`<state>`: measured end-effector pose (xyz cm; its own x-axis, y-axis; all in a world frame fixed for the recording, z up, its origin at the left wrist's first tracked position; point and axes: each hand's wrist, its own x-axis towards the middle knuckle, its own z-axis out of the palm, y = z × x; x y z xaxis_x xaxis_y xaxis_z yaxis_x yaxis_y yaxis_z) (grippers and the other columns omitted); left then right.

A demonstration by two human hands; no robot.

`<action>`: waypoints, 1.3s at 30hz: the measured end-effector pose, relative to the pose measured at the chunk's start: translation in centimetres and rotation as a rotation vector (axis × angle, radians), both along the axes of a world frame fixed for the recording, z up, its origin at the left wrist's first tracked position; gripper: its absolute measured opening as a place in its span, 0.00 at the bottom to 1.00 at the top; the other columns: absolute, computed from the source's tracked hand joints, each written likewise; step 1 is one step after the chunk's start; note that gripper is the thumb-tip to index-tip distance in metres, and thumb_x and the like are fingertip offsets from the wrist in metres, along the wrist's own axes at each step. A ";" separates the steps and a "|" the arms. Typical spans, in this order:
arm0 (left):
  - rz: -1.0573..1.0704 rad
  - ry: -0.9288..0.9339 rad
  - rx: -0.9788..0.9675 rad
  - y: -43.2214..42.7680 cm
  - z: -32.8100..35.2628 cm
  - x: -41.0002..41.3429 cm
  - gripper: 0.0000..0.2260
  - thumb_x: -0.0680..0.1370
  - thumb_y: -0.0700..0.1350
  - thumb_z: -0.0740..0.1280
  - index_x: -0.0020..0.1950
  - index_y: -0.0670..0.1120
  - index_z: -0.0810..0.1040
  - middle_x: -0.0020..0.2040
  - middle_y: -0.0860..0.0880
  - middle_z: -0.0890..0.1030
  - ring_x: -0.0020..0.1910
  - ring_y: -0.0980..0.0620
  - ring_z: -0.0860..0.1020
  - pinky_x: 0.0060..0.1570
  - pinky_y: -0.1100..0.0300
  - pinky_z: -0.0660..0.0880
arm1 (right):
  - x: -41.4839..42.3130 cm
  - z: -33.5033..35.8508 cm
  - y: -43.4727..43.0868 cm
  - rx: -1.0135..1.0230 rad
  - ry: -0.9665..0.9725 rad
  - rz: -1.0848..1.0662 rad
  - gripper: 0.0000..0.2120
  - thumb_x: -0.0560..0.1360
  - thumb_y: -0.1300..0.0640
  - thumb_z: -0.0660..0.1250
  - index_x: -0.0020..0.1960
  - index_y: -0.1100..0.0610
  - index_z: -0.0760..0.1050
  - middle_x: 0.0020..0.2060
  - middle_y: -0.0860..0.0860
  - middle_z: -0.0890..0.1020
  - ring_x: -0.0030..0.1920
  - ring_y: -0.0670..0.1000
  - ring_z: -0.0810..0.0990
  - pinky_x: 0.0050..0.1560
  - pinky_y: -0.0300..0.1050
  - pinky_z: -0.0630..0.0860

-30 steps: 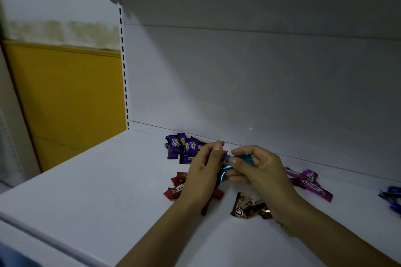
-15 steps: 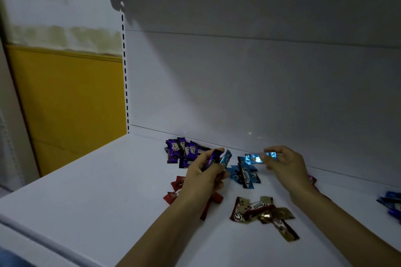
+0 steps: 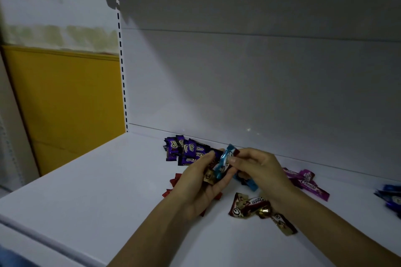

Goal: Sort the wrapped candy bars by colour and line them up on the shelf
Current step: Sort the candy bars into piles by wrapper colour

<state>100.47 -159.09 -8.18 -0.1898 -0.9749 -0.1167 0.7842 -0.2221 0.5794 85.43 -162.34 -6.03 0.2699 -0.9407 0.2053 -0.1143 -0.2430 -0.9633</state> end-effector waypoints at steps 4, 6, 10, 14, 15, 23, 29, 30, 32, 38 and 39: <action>0.033 0.038 0.084 0.0 0.2 0.0 0.21 0.68 0.43 0.74 0.57 0.35 0.77 0.48 0.33 0.82 0.41 0.44 0.84 0.31 0.60 0.80 | -1.5 -0.3 -1.9 0.069 -0.182 -0.237 0.04 0.73 0.61 0.70 0.47 0.59 0.80 0.37 0.50 0.84 0.35 0.44 0.81 0.35 0.36 0.76; 0.094 -0.004 0.106 0.0 0.1 0.0 0.20 0.65 0.36 0.73 0.56 0.35 0.76 0.49 0.34 0.81 0.38 0.46 0.83 0.28 0.62 0.78 | -2.6 -0.4 -2.9 0.077 -0.286 -0.301 0.05 0.72 0.64 0.70 0.48 0.61 0.79 0.40 0.55 0.84 0.35 0.46 0.82 0.35 0.37 0.78; 0.183 -0.057 0.147 -0.3 -0.1 0.1 0.24 0.75 0.28 0.62 0.70 0.41 0.67 0.52 0.36 0.80 0.40 0.48 0.81 0.27 0.64 0.77 | -4.1 -1.4 -4.2 -0.153 0.022 -0.356 0.08 0.71 0.66 0.71 0.43 0.53 0.81 0.43 0.53 0.84 0.39 0.43 0.82 0.43 0.36 0.79; 0.204 0.016 0.140 -0.2 -0.1 0.1 0.17 0.78 0.32 0.62 0.66 0.42 0.69 0.49 0.36 0.82 0.37 0.47 0.82 0.31 0.62 0.80 | -4.4 -2.5 -4.6 -0.189 0.431 -0.255 0.13 0.75 0.65 0.68 0.58 0.56 0.80 0.57 0.52 0.80 0.51 0.43 0.79 0.50 0.34 0.76; 0.205 0.047 0.137 -0.2 -0.1 0.1 0.16 0.78 0.33 0.62 0.66 0.40 0.69 0.49 0.35 0.83 0.37 0.47 0.82 0.33 0.60 0.81 | -4.3 -2.5 -4.3 -0.223 0.465 -0.248 0.14 0.76 0.64 0.67 0.61 0.57 0.78 0.59 0.51 0.79 0.53 0.43 0.77 0.50 0.30 0.74; 0.179 0.106 0.074 0.6 0.4 0.0 0.18 0.80 0.37 0.61 0.70 0.36 0.68 0.53 0.35 0.81 0.43 0.43 0.84 0.35 0.56 0.82 | -0.7 -0.7 1.7 -0.641 0.469 0.042 0.15 0.71 0.51 0.72 0.57 0.45 0.79 0.54 0.38 0.77 0.57 0.37 0.73 0.59 0.33 0.68; 0.088 -0.024 -0.012 1.5 -0.1 -1.0 0.19 0.78 0.36 0.64 0.69 0.45 0.69 0.45 0.39 0.84 0.45 0.44 0.84 0.51 0.46 0.79 | 0.8 -1.4 3.0 -0.698 0.442 0.079 0.06 0.70 0.62 0.73 0.46 0.53 0.82 0.50 0.44 0.76 0.54 0.40 0.73 0.55 0.28 0.67; 0.072 -0.042 -0.034 1.5 -0.2 -1.0 0.15 0.78 0.37 0.63 0.64 0.47 0.74 0.46 0.39 0.84 0.49 0.43 0.84 0.54 0.43 0.77 | 0.7 -1.3 2.9 -0.650 0.379 0.084 0.06 0.71 0.63 0.72 0.44 0.54 0.81 0.48 0.44 0.77 0.52 0.41 0.75 0.53 0.29 0.69; 0.078 -0.113 -0.084 1.6 -0.1 -1.0 0.08 0.80 0.39 0.62 0.54 0.47 0.80 0.48 0.41 0.85 0.51 0.43 0.83 0.56 0.43 0.76 | 0.2 -0.9 2.5 -0.542 0.241 0.051 0.06 0.72 0.64 0.70 0.43 0.54 0.79 0.43 0.45 0.80 0.47 0.42 0.78 0.48 0.31 0.73; 0.167 -0.257 -0.124 1.1 -0.1 -0.5 0.08 0.77 0.42 0.66 0.54 0.43 0.75 0.51 0.45 0.85 0.50 0.48 0.84 0.33 0.61 0.79 | -3.4 0.8 0.1 -0.226 0.148 -0.059 0.05 0.73 0.61 0.70 0.40 0.52 0.81 0.37 0.47 0.85 0.38 0.44 0.83 0.39 0.34 0.76; 0.156 -0.292 -0.146 1.2 -0.1 -0.5 0.07 0.74 0.43 0.68 0.51 0.43 0.77 0.50 0.45 0.85 0.50 0.48 0.84 0.31 0.63 0.78 | -4.1 0.7 -0.1 -0.148 0.234 -0.016 0.05 0.73 0.59 0.70 0.39 0.52 0.82 0.37 0.47 0.85 0.39 0.44 0.83 0.40 0.38 0.76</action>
<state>99.96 -157.84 -8.29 -0.0168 -0.9999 -0.0013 0.5990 -0.0111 0.8007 81.32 -162.46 -5.31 0.3115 -0.9098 0.2743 -0.3349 -0.3752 -0.8643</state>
